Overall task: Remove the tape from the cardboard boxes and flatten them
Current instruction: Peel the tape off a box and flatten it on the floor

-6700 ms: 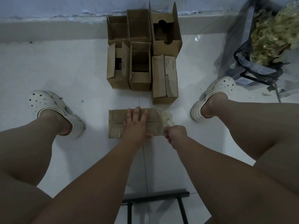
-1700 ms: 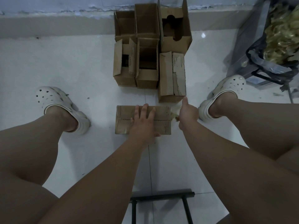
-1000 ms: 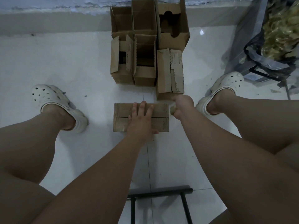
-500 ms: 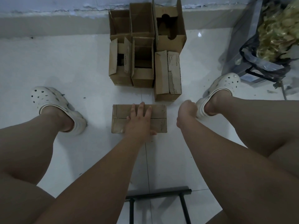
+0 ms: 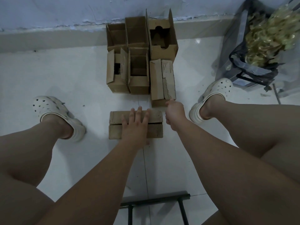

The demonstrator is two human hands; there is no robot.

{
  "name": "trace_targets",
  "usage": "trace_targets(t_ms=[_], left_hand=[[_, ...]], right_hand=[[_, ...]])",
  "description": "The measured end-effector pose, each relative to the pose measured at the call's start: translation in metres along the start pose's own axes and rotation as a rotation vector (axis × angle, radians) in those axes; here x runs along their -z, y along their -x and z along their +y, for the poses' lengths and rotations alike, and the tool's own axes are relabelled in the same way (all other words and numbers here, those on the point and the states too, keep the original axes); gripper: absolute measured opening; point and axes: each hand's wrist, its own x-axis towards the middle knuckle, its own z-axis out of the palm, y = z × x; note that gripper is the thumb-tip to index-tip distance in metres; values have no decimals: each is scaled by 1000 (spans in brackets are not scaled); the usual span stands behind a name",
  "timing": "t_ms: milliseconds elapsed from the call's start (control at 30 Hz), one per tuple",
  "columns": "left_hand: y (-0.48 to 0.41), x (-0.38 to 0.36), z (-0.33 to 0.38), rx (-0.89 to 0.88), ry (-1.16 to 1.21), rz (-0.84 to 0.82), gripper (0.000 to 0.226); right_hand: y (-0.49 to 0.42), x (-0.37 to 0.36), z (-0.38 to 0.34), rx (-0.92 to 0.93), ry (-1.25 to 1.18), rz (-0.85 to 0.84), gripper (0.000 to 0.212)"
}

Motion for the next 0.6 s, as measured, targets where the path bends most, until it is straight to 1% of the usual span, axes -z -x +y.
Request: trace_targets(t_ms=[133, 167, 267, 367, 433, 500, 533, 600], left_hand=[[-7, 12, 8, -43, 87, 48, 114], [-9, 15, 10, -46, 114, 55, 111], [-16, 24, 11, -65, 209, 95, 96], [-18, 28, 8, -90, 259, 129, 74], [-17, 29, 5, -88, 248, 70, 58], [-13, 29, 4, -81, 181, -5, 42], [-11, 29, 4, -87, 126, -31, 39], [-6, 25, 5, -111, 43, -81, 46]], right_hand=[[-4, 3, -4, 95, -16, 63, 30], [-5, 5, -6, 111, -8, 50, 28], [-6, 8, -13, 17, -16, -88, 44], [-11, 9, -20, -7, -59, -130, 38], [-12, 12, -26, 38, -196, -158, 42], [-13, 17, -36, 116, -268, -129, 43], [-13, 20, -42, 153, -290, -112, 40], [-15, 26, -54, 181, -331, -122, 30]])
